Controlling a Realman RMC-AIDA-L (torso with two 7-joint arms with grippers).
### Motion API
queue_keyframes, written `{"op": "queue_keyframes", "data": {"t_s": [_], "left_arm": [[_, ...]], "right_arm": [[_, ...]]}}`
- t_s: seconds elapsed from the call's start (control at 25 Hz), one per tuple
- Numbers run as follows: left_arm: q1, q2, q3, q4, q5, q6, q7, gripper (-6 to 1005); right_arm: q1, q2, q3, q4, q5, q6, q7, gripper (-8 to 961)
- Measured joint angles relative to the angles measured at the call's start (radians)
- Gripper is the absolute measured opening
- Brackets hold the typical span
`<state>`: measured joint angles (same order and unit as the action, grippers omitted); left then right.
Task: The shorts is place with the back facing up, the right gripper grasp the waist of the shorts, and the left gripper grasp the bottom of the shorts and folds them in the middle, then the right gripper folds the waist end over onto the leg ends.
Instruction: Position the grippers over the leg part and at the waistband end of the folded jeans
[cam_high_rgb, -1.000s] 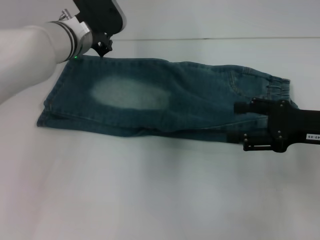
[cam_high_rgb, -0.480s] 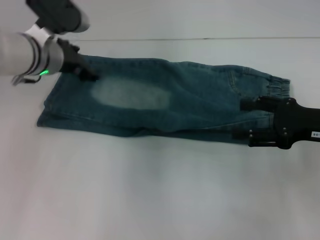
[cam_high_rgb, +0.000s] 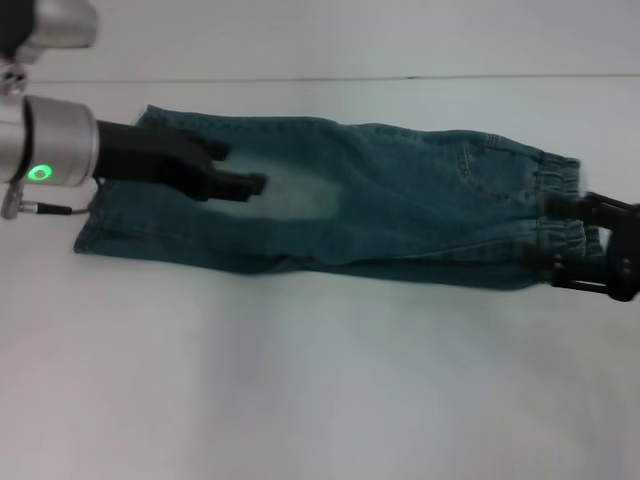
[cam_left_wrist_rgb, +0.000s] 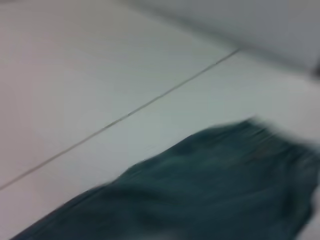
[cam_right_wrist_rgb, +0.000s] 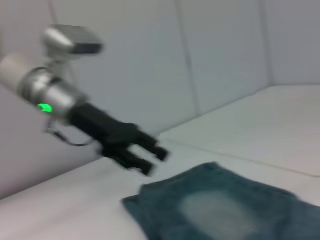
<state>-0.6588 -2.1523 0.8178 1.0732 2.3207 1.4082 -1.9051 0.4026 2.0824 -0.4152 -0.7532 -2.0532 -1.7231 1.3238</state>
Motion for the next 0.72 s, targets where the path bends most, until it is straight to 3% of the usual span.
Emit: {"op": "queue_keyframes", "data": {"t_s": [0.16,0.36,0.52,0.72], "left_arm": [[0.002,0.032,-0.061,-0.097,-0.154,0.181,0.079,760],[0.006,0.067,-0.072,-0.217,-0.248,0.283,0.095,723],[0.033,0.064,-0.075,-0.232,-0.249,0.292,0.08,728],[0.064,0.046,-0.072,-0.221,-0.25,0.296,0.083,728]], "right_arm": [[-0.05,0.002,0.054,0.004,0.004,-0.002,-0.045,915],[-0.116,0.005,0.121,0.045,0.022,-0.001,-0.139,915],[-0.156,0.004,0.196,0.108,0.037,0.002,-0.241,915],[-0.18,0.004,0.203,0.146,0.016,0.072,-0.278,916]]}}
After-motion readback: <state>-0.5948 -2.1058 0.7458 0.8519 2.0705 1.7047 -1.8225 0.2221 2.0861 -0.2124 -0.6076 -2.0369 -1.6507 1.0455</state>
